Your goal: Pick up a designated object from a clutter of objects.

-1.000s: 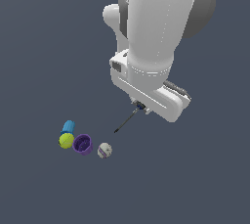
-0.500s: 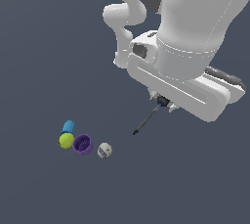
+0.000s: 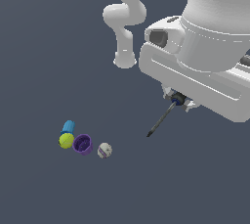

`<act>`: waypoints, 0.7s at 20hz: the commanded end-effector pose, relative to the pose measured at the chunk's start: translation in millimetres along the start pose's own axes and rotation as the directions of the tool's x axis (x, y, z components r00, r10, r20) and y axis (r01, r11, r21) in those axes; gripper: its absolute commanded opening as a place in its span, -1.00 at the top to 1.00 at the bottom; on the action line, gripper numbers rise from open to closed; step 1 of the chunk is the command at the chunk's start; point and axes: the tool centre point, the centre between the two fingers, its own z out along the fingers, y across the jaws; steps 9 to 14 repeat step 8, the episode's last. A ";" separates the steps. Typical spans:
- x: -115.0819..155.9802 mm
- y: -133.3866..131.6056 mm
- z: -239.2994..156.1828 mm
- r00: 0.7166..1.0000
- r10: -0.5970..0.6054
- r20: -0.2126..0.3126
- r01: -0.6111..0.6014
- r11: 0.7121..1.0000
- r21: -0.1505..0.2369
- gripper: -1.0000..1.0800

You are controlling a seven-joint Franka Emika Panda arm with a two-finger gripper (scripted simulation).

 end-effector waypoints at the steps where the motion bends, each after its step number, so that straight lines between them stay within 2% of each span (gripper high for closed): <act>1: -0.1 -3.8 -4.4 1.000 0.000 0.000 0.000 1.000 0.001 1.00; 14: -0.2 -7.6 -8.1 1.000 0.000 0.000 0.000 1.000 0.001 1.00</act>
